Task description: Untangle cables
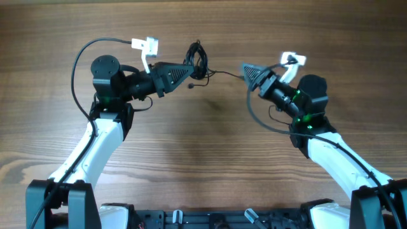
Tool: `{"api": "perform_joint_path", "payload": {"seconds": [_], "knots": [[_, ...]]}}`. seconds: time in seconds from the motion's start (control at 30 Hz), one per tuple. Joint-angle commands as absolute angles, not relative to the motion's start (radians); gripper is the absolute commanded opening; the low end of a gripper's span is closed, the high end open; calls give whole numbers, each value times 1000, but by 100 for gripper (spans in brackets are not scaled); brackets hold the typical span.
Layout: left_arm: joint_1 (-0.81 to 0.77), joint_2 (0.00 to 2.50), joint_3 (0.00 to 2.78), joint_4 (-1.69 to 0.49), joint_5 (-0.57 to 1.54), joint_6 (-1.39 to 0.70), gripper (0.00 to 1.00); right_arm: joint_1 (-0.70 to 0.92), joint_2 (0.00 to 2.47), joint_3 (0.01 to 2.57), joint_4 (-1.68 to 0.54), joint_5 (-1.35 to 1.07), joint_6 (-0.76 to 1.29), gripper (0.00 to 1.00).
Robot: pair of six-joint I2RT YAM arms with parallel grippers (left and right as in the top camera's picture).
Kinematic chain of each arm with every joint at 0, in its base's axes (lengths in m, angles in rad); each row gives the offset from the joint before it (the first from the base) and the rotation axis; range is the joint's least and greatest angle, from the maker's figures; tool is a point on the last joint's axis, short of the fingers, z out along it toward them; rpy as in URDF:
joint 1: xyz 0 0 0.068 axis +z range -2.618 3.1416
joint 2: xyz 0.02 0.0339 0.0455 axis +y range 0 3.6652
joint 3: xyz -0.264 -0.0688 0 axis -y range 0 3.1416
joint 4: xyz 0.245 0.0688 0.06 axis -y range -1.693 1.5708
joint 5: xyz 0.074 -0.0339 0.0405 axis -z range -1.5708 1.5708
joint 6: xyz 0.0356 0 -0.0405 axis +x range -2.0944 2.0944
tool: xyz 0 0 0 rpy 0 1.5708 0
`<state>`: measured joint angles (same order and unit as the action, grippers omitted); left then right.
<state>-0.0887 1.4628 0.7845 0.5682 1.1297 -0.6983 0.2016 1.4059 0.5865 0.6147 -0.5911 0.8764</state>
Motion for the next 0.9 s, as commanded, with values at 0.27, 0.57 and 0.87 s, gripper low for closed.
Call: {"api": "perform_joint_path", "payload": {"seconds": [0.27,0.57,0.87], "knots": [[-88,1453,804,572,1095,-1282,4,387,1402,588,583,-665,363,71],[-88,1453,804,572,1095,-1379,4,471,1409,588,580,-521,367,38],[-88,1453,804,572,1040,-1613,4,471,1502,588,666,-508,399,28]]}}
